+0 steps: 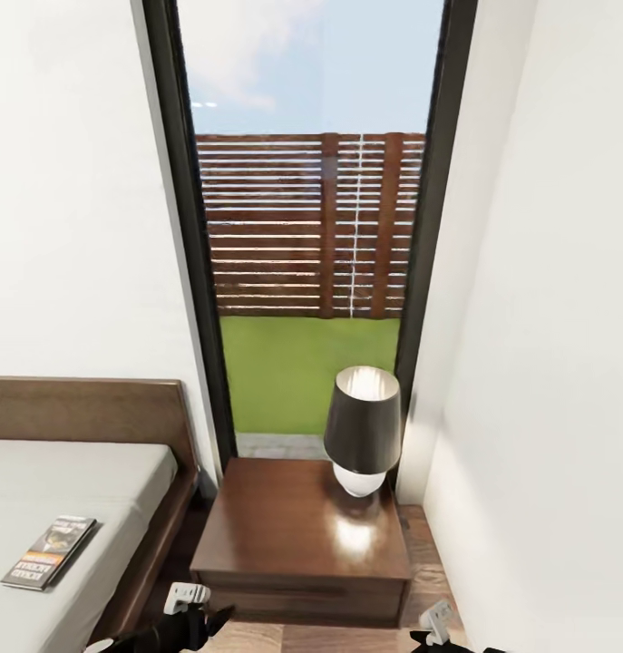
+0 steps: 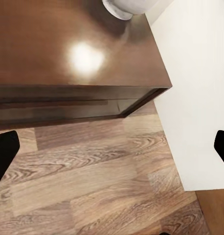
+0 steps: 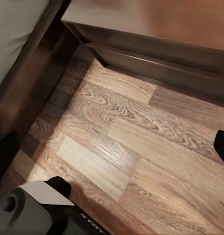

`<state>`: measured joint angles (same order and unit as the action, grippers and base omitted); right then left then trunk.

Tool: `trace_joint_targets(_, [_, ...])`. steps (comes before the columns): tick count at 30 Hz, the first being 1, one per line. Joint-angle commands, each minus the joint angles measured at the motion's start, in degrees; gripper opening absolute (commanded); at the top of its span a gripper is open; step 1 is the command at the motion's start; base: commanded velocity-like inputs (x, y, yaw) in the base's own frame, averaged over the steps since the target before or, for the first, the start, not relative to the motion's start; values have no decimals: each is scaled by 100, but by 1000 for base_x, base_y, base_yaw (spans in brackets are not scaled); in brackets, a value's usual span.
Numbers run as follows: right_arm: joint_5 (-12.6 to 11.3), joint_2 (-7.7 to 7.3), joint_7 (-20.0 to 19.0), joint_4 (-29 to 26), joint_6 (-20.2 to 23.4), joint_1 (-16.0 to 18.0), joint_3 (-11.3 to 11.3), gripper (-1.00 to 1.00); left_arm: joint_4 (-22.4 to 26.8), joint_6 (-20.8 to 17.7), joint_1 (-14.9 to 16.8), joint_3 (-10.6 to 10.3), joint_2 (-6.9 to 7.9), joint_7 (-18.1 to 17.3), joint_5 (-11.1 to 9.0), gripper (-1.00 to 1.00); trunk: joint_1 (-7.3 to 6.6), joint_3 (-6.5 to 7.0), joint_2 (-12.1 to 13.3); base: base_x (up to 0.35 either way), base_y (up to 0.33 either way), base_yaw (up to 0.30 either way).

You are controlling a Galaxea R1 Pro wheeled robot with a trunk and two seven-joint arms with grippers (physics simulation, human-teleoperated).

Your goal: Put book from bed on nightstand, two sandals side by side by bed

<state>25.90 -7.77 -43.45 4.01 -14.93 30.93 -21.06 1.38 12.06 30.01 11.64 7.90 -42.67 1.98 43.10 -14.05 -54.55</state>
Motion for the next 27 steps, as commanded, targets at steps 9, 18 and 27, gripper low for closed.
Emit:
trace_joint_targets(9, [55, -6, 3, 21, -37, 9, -47, 100, -6, 25, 5, 23, 1, -17, 21, 100, 3, -8, -5, 149, 100, 0])
trace_joint_targets(18, [55, -5, 3, 21, -37, 9, -47, 100, -6, 25, 5, 23, -1, -13, 21, 100, 3, -8, -5, 311, 1, 0])
trace_joint_targets(27, [55, -5, 9, 21, -37, 9, -47, 100, -6, 25, 5, 23, 1, -21, 21, 100, 3, -8, -5, 98, 11, 0])
